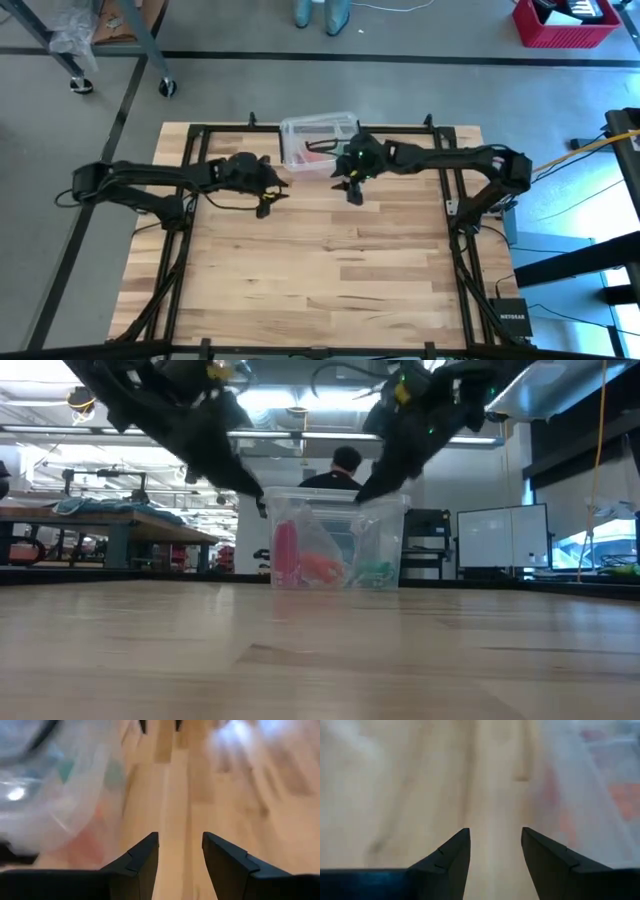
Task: Roll bandage
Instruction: Adjust the transparent bin, then return to Home Position
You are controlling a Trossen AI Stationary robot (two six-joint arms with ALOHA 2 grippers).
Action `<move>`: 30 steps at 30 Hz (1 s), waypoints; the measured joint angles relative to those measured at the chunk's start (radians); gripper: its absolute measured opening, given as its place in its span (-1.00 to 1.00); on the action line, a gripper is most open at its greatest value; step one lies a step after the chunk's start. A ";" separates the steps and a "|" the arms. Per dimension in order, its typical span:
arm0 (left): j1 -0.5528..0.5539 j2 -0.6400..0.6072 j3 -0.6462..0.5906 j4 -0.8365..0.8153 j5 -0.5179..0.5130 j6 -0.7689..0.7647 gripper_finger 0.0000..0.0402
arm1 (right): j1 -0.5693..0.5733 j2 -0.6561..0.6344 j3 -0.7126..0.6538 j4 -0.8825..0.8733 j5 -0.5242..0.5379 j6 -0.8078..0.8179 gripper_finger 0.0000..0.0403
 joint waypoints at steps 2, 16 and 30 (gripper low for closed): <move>0.001 0.031 -0.001 0.011 -0.042 -0.005 -0.28 | 0.009 0.014 -0.038 0.091 0.097 0.000 -0.10; 0.139 0.087 -0.001 0.148 -0.433 -0.103 -0.28 | 0.008 0.164 -0.052 0.458 0.275 -0.013 -0.10; 0.054 -0.032 0.000 -0.015 -0.310 -0.055 -0.28 | 0.041 0.008 0.049 0.155 0.261 0.016 -0.10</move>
